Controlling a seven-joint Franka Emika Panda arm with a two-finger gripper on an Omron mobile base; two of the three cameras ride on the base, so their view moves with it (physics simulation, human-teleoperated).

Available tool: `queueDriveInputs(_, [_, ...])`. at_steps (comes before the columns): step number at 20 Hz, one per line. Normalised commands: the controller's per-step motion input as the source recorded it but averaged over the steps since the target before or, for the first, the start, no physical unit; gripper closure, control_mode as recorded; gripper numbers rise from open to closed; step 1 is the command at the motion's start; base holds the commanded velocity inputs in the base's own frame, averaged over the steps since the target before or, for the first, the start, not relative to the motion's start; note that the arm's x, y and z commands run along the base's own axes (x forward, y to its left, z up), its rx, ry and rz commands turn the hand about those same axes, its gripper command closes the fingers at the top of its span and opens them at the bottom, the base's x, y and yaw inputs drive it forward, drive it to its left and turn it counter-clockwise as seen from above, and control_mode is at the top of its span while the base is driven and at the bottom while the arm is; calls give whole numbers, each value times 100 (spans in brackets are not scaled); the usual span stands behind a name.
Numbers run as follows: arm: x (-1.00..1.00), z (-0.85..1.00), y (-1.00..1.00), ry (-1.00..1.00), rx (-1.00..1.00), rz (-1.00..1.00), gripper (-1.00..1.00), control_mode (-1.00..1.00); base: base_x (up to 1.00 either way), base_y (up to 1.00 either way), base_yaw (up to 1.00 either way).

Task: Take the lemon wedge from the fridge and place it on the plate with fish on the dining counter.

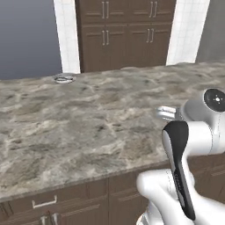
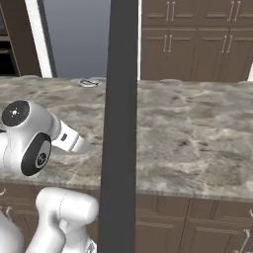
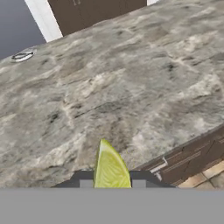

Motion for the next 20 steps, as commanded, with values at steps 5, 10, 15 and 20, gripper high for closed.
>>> queueDriveInputs(5, [0,0,0,0,0,0,100,100,2,88,15])
queueDriveInputs(10, [0,0,0,0,0,0,100,100,38,100,-1])
queueDriveInputs(15, [0,0,0,0,0,0,100,100,20,100,0])
queueDriveInputs(20, [0,0,0,0,0,0,100,100,-2,100,1])
